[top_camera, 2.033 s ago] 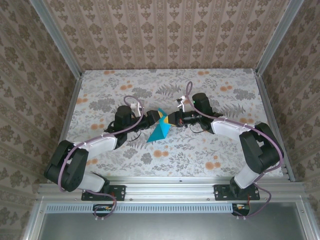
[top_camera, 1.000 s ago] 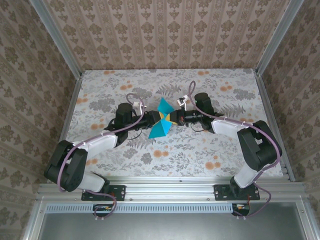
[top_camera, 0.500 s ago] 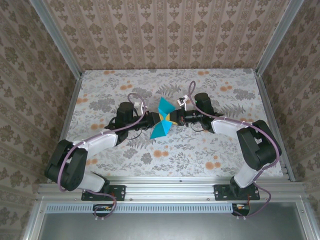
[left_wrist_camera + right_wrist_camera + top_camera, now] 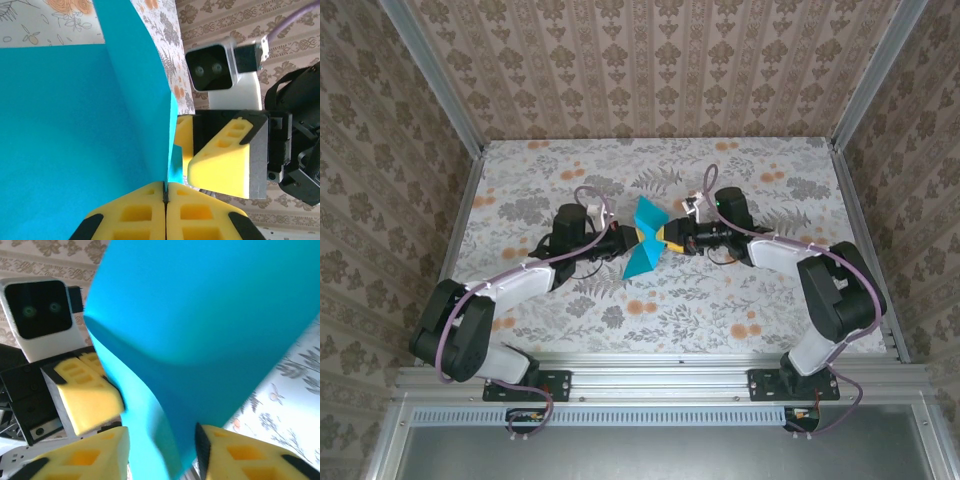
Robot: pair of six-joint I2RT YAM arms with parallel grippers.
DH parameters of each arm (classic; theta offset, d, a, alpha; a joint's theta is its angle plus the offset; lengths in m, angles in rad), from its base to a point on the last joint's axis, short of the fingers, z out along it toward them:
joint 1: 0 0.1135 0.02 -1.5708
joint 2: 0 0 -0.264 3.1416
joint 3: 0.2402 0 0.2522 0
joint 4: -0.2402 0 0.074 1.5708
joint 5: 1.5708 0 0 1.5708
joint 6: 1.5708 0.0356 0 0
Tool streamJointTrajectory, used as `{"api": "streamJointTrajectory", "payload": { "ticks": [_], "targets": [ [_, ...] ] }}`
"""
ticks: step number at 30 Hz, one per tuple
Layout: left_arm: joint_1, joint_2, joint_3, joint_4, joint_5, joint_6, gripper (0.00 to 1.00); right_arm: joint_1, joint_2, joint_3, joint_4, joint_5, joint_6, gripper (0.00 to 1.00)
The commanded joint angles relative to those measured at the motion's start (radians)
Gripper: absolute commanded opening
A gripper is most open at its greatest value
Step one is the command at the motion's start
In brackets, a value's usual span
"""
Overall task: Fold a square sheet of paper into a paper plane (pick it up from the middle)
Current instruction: Turn over the paper at the center of the table.
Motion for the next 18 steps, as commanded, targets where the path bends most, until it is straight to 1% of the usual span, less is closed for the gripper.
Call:
{"api": "streamJointTrajectory", "payload": {
  "ticks": [1, 3, 5, 8, 15, 18],
  "targets": [
    [0.009, 0.006, 0.021, 0.043, -0.015, -0.020, 0.06, -0.014, -0.073, -0.037, -0.076, 0.030, -0.047, 0.48],
    [0.009, 0.013, 0.021, 0.065, -0.018, -0.037, 0.06, -0.008, -0.082, -0.068, -0.033, 0.042, -0.002, 0.53],
    [0.009, 0.023, 0.019, 0.092, -0.018, -0.057, 0.06, -0.002, -0.079, -0.103, 0.065, 0.040, 0.080, 0.58],
    [0.009, 0.036, 0.018, 0.132, -0.013, -0.084, 0.06, 0.008, -0.070, -0.136, 0.169, 0.059, 0.163, 0.63],
    [0.000, 0.053, 0.022, 0.173, -0.010, -0.108, 0.05, 0.062, -0.002, -0.162, 0.438, 0.085, 0.355, 0.66],
    [0.000, 0.053, 0.017, 0.176, -0.017, -0.108, 0.05, 0.079, 0.027, -0.168, 0.502, 0.097, 0.397, 0.66]
  ]
}}
